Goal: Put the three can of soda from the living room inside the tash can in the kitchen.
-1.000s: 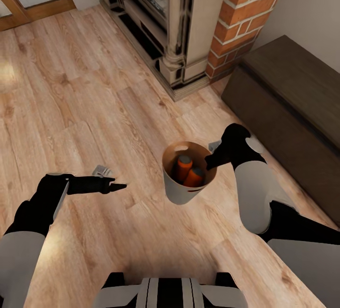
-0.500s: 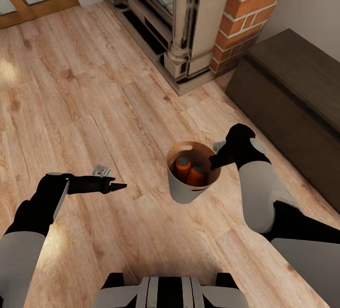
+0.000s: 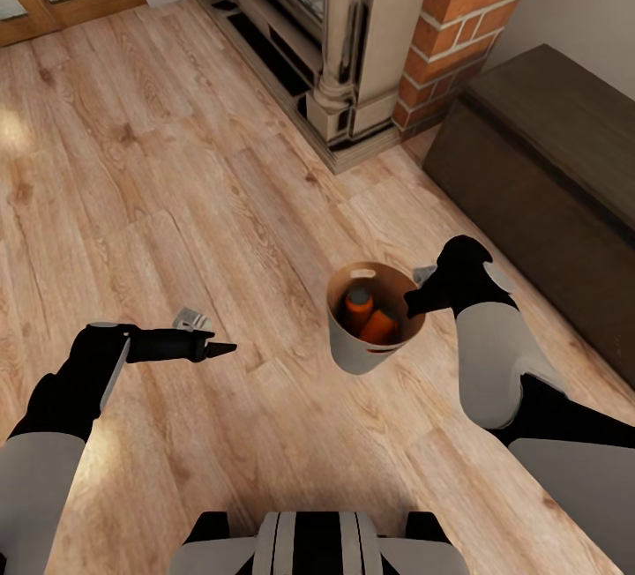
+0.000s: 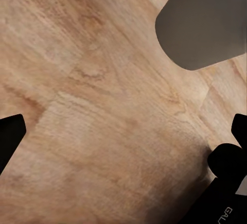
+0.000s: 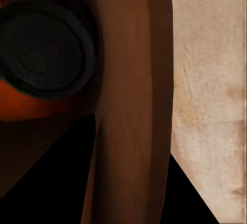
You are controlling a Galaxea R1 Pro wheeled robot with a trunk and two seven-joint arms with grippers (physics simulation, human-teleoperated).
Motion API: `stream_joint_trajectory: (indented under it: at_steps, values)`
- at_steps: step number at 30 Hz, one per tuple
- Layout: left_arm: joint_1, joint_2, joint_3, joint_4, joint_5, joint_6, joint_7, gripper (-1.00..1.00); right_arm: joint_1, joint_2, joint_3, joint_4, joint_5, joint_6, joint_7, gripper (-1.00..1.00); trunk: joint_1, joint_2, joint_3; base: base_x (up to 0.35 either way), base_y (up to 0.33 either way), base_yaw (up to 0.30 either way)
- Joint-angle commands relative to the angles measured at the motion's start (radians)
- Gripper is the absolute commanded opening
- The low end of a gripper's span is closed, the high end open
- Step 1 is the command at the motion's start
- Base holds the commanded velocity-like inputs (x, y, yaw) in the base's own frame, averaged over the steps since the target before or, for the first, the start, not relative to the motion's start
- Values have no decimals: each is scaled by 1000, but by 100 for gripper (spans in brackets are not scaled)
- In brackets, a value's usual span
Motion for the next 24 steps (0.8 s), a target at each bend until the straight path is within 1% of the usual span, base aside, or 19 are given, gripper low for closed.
stream_joint_trajectory:
  at_steps: [1,8,12,14,16,17,18,19,22,24]
  values:
    - [0,0,0,-1,2,0,-1,100,0,1,-2,0,-16,10,0,-100,0,0,0,0,0,0]
    - [0,0,1,-1,7,-1,-6,100,0,0,-7,-1,-16,10,-2,-100,0,0,0,0,0,0]
    - [0,0,1,-2,7,0,-7,100,0,-9,-9,-5,-17,10,-2,-100,0,0,0,0,0,0]
    - [0,0,0,-3,7,0,-8,100,0,-21,-11,-28,-18,10,-3,-100,0,0,0,0,0,0]
    - [0,0,0,-3,8,1,-8,100,0,-30,-25,-44,-18,10,-3,-100,0,0,0,0,0,0]
    - [0,0,0,-3,8,1,-8,100,0,-44,-41,-52,-18,10,-3,-100,0,0,0,0,0,0]
    - [0,0,0,-3,8,1,-8,100,0,-49,-44,-54,-18,10,-3,-100,0,0,0,0,0,0]
    - [0,0,0,-2,8,1,-8,100,0,-60,-49,-57,-18,10,-3,-100,0,0,0,0,0,0]
    - [0,0,0,-2,7,1,-8,100,0,-77,-53,-59,-19,10,-4,-100,0,0,0,0,0,0]
    - [0,0,-1,-2,8,1,-8,100,0,-97,-57,-61,-19,10,-4,-100,0,0,0,0,0,0]
